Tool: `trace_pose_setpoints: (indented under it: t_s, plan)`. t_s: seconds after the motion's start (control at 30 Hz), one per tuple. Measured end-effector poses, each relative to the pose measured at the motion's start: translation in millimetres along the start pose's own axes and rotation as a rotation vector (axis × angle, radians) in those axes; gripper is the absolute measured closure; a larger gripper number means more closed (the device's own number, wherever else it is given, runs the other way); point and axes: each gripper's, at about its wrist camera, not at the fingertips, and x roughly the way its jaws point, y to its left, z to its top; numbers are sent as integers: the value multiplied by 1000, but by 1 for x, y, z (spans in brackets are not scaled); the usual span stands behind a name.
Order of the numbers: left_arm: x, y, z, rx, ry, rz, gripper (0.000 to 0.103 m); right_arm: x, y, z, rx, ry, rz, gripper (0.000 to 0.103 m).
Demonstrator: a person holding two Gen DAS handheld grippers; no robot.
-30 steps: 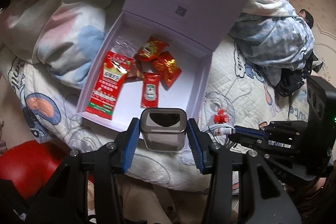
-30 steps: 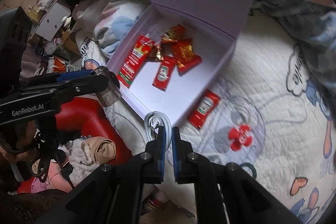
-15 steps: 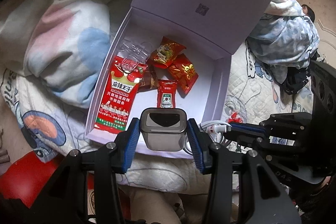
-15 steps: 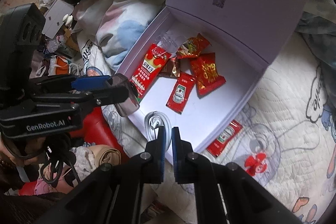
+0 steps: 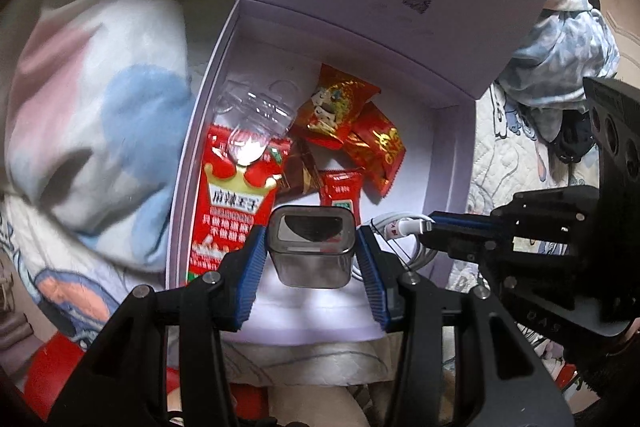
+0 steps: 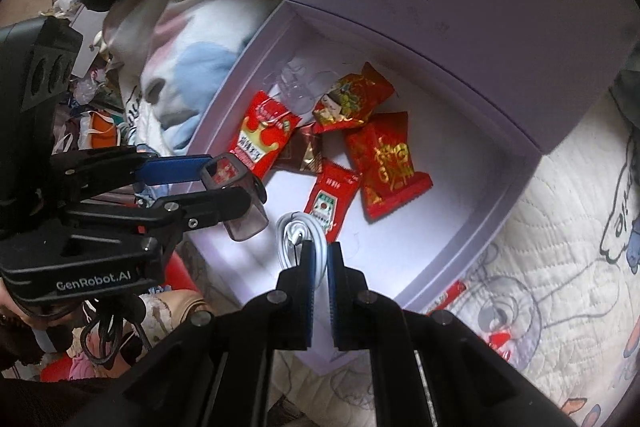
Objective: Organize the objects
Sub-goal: 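Lower the clear cube and white cable into the white box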
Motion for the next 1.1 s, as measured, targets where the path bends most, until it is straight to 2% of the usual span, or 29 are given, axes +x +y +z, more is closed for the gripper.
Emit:
trace_pose_setpoints:
  t_s: [0.3, 0.63, 1.1]
  plan:
    - [20, 1, 23, 49, 14, 19, 59, 20, -14, 22, -27, 13, -23, 98]
    - [43, -7, 30, 61, 35, 35, 59, 32, -26, 32, -62, 30, -52, 98]
    - [31, -10, 22, -4, 34, 84, 58, 20, -21, 28, -127, 30, -74, 95]
